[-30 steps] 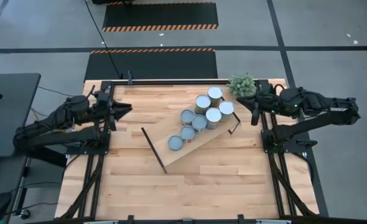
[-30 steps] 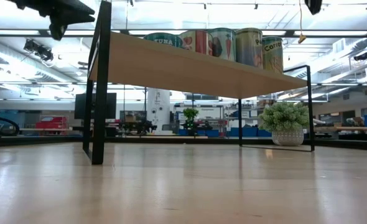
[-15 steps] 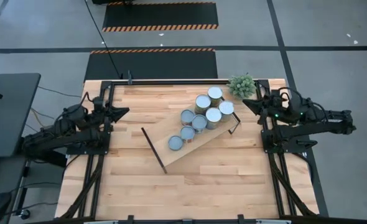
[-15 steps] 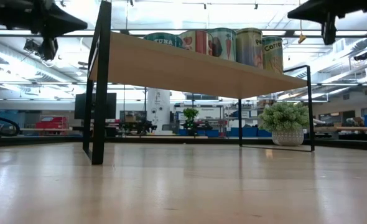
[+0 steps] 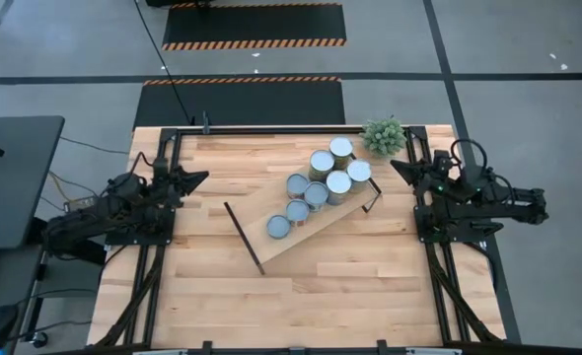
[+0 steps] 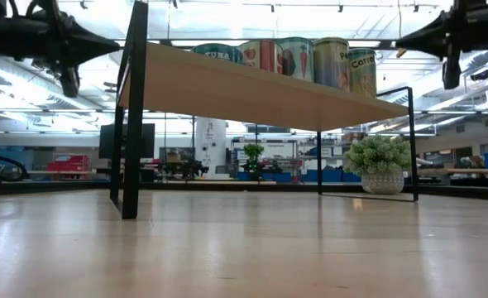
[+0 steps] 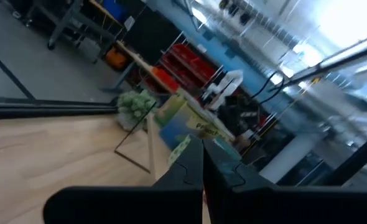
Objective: Pick and place cans onto a shelf
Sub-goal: Return to Home Position
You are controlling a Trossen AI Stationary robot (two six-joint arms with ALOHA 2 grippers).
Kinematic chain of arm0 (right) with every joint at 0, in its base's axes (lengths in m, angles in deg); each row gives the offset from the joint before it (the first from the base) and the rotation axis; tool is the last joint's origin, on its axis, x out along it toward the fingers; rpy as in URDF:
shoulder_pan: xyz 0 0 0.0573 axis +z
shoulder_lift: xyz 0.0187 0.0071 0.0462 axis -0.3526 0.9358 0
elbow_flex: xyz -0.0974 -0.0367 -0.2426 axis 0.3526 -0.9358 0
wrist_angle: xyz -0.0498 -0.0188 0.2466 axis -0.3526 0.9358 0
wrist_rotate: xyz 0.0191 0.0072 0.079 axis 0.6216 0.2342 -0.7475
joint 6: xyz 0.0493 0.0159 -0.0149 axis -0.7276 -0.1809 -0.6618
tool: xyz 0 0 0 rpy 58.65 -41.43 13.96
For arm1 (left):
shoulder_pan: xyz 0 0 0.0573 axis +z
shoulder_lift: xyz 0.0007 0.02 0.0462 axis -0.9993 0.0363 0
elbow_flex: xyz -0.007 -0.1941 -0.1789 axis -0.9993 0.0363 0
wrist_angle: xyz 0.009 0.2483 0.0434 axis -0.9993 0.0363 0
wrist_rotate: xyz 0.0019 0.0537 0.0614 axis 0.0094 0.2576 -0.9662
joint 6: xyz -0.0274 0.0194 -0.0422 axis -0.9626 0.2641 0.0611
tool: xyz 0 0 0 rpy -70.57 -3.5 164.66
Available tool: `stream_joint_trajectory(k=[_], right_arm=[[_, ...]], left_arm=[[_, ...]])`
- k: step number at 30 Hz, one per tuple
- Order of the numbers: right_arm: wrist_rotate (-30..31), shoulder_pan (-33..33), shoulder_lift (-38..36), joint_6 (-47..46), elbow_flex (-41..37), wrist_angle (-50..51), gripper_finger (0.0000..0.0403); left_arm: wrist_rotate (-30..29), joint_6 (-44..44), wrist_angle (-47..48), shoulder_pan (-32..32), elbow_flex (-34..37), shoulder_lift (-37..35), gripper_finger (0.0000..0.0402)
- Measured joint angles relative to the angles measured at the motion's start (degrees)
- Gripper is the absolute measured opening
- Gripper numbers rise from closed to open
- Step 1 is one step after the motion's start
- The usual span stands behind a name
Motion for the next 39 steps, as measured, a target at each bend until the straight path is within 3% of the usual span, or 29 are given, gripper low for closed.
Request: stream_joint_trajectory(k=[8, 17, 22, 27, 29, 32, 34, 36, 39], right_arm=[[0.2, 0.0, -0.9, -2.2, -4.8, -3.3, 0.0002], [-2.9, 0.0, -0.9, -5.9, -17.3, -20.1, 0.0001], [-1.6, -0.6, 0.3, -7.6, -17.9, -15.7, 0.0002], [4.8, -1.3, 1.8, -6.1, -17.9, -15.6, 0.0019], [5.5, -1.3, 2.3, -4.8, -17.9, -15.6, 0.0027], [4.5, -1.3, 2.9, 3.0, -17.9, -15.6, 0.0036], [2.6, -1.3, 3.8, 16.6, -17.9, -15.5, 0.0039], [1.4, -1.3, 4.1, 29.5, -17.9, -15.6, 0.0040], [1.2, -1.3, 4.4, 39.2, -17.9, -15.6, 0.0041]], left_arm=[[0.0, -8.2, -11.1, 0.0, 9.6, 0.1, 0.0003], [-5.2, -10.5, -10.2, 0.0, 9.7, 0.1, 0.0002], [-5.7, -11.3, -9.3, 0.0, 9.7, 0.1, 0.0005], [-5.2, -10.8, -5.2, 0.0, 9.7, 0.1, 0.0023], [-3.9, -6.9, -4.3, 0.0, 9.6, 0.3, 0.0026], [-0.5, 4.8, -3.9, -0.1, 9.7, 1.5, 0.0025], [-0.3, 11.0, -4.0, -0.1, 9.7, 1.7, 0.0023], [-0.4, 15.0, -4.1, -0.1, 9.7, 1.8, 0.0021], [-0.4, 17.4, -4.3, -0.1, 9.7, 1.6, 0.0021]])
